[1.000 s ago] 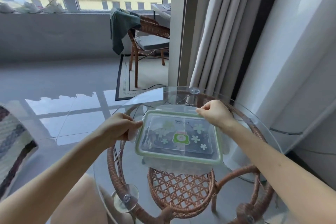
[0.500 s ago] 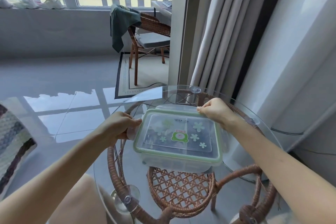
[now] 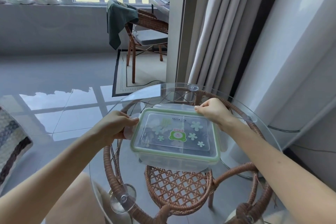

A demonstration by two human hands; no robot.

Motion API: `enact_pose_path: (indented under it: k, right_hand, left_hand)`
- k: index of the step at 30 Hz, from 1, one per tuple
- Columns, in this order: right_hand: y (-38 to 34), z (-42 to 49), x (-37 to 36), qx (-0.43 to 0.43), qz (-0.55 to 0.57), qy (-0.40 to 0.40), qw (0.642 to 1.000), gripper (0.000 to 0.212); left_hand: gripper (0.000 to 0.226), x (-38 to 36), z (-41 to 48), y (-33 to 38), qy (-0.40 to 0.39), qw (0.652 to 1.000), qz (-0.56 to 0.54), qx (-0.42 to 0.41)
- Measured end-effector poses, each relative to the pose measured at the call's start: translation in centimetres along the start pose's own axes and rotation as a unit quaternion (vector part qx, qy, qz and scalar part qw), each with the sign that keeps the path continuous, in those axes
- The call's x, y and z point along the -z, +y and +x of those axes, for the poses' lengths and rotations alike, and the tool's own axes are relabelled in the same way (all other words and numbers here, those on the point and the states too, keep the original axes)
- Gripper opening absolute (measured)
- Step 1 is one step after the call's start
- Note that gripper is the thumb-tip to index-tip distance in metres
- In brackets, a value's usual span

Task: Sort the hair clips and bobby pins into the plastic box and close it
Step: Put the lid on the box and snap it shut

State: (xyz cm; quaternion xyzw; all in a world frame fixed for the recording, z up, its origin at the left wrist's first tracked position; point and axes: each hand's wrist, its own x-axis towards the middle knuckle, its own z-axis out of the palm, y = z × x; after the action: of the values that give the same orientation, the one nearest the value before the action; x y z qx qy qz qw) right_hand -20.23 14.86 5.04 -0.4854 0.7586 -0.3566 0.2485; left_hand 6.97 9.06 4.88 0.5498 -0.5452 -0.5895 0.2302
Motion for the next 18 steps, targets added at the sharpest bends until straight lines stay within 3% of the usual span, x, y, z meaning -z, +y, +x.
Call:
enact_pose_path:
  k: [7,10,12,14,16,18]
  right_hand:
    - [0.1,-2.9,1.2,0.039,-0.129,0.058,0.989,0.032]
    - [1.2,-6.8,2.3,0.102,-0.237,0.132,0.957,0.042]
    - [1.8,-9.5,2.7,0.133,-0.337,0.163,0.917,0.042]
    - [1.8,-11.1,2.8,0.112,-0.415,0.129,0.894,0.043]
    - [1.6,-11.2,3.0,0.072,-0.427,0.07,0.899,0.048]
    - [1.3,-10.7,3.1,0.059,-0.401,0.008,0.914,0.052]
  left_hand:
    - [0.021,-0.2,-0.1,-0.3,0.014,1.0,0.016,-0.02]
    - [0.03,-0.1,-0.2,-0.5,0.043,0.992,0.095,-0.067]
    - [0.038,0.0,-0.5,-0.6,0.118,0.953,0.237,-0.15]
    - [0.042,-0.1,-0.9,-0.5,0.19,0.877,0.38,-0.226]
    - [0.047,-0.5,-1.0,-0.5,0.179,0.812,0.493,-0.257]
    - [0.059,-1.1,-1.0,-0.6,0.135,0.773,0.572,-0.238]
